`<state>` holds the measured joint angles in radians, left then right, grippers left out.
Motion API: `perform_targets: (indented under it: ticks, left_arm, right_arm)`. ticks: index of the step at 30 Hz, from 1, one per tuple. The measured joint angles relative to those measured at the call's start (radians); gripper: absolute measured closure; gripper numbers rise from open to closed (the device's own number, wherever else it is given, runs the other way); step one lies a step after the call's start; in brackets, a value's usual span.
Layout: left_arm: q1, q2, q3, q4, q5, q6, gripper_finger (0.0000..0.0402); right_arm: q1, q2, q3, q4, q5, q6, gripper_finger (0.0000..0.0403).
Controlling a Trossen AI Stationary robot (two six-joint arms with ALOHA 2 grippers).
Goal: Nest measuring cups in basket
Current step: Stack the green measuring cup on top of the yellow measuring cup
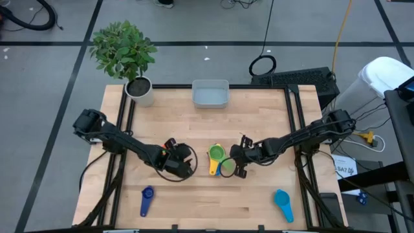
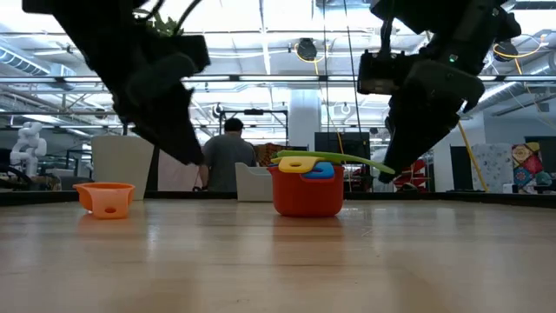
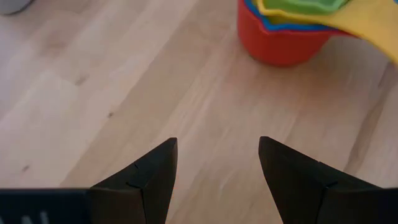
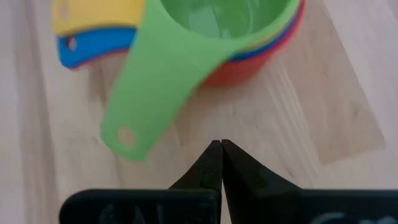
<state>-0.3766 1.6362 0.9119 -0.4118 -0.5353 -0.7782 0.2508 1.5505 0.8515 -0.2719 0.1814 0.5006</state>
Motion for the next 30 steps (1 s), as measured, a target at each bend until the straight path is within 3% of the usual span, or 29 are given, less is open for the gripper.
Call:
perform_targets:
  ticks: [16, 30]
  left_arm:
    - [0.063, 0.153, 0.006, 0.379, 0.118, 0.092, 0.0172]
    - [0.076, 0.151, 0.015, 0.475, 0.12, 0.123, 0.0172]
  right_arm:
    - [0.043, 0.003, -0.007, 0.137, -0.024, 0.057, 0.0403]
    - [0.051, 0.143, 0.003, 0.37, -0.055, 0.071, 0.0403]
